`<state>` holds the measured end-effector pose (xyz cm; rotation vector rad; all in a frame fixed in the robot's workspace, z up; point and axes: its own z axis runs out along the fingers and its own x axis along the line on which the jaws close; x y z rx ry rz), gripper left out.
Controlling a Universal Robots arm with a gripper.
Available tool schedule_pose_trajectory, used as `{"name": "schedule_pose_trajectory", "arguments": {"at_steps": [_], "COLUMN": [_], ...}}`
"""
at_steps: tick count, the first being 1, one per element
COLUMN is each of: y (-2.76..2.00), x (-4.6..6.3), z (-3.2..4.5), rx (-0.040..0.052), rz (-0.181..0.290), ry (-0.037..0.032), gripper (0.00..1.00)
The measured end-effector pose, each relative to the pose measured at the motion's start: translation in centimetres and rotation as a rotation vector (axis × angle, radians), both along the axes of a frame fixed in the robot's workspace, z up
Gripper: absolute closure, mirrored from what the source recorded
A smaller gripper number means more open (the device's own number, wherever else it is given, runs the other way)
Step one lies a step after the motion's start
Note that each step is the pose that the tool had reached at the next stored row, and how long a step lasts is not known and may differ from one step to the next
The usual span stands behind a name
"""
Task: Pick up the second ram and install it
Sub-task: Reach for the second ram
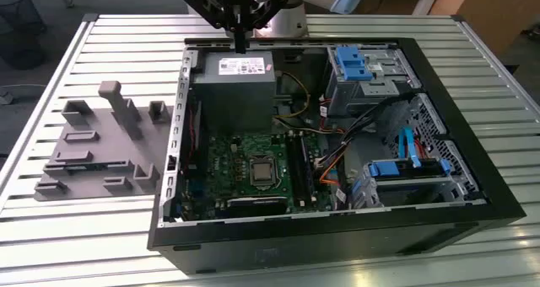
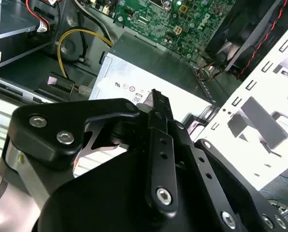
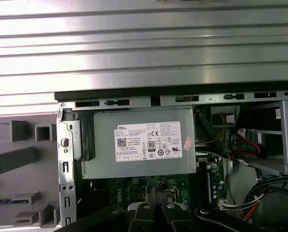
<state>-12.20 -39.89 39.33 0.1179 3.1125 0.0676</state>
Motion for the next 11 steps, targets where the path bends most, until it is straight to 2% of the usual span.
{"name": "schedule_pose_trajectory", "arguments": {"at_steps": [11], "y": [0.00], "x": [-0.21], "z": [0.00], "rx": [0.0000], "rz": [0.000], "ry": [0.0000], "gripper": [0.89]}}
